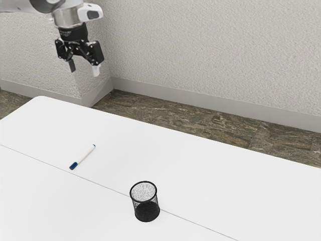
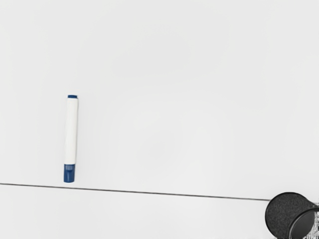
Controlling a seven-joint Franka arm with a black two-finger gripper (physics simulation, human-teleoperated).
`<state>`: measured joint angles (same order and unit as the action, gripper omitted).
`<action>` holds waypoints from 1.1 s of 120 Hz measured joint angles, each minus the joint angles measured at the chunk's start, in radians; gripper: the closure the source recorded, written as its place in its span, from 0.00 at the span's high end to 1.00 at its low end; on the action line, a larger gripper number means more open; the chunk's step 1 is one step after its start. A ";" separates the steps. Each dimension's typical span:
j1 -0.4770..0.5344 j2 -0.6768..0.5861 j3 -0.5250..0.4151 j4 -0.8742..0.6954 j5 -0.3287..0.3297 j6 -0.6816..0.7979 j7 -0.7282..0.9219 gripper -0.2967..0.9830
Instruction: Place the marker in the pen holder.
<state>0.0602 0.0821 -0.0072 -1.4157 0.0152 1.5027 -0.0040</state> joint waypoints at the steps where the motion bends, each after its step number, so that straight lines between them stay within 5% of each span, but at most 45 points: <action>1: 0.000 0.001 0.000 0.000 0.000 0.000 0.000 0.77; 40: 0.006 0.019 -0.010 0.032 -0.018 -0.033 0.006 0.77; 56: -0.034 0.034 -0.037 0.048 0.045 -0.043 0.008 0.77; 91: 0.318 0.326 -0.038 0.046 0.082 0.005 0.003 0.77; 132: 0.296 0.503 -0.059 -0.081 0.092 0.251 0.074 0.77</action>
<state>0.3561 0.5851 -0.0662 -1.4970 0.1073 1.7537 0.0697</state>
